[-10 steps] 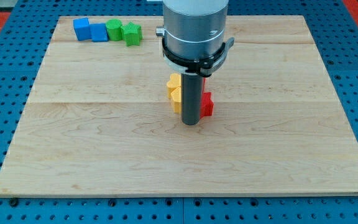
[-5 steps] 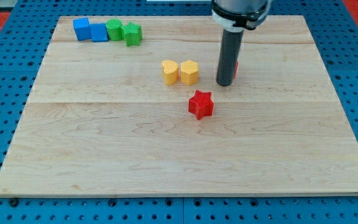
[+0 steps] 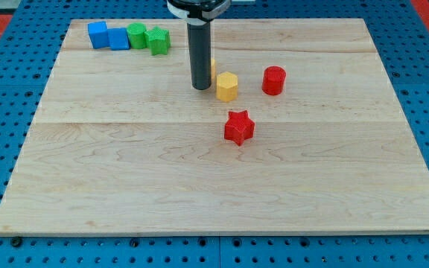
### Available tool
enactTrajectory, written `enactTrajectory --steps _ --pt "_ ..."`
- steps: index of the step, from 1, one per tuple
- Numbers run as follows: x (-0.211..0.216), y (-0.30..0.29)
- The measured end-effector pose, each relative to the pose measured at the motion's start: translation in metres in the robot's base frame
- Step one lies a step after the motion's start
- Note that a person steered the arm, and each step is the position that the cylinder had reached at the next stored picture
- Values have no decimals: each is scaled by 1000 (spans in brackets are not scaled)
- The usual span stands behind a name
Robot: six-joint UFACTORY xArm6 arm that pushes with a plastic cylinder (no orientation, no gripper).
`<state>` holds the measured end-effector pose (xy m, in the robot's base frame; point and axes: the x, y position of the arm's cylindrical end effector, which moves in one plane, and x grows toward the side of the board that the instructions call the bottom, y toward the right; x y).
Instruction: Separate the yellow blocks and red blocks
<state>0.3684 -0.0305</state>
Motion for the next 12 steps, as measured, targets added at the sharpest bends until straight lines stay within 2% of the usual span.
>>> enactTrajectory --steps 1,2,3,4,5,6,7,8,9,10,11,12 --pt "71 -9" --pt "52 44" --pt "28 32" --pt "21 39" --pt "-23 66" --pt "-24 53" --pt "-24 -18" --pt "-39 -29" --pt "-48 23" --pt "-43 34" --pt "-45 19" --pt "-75 32"
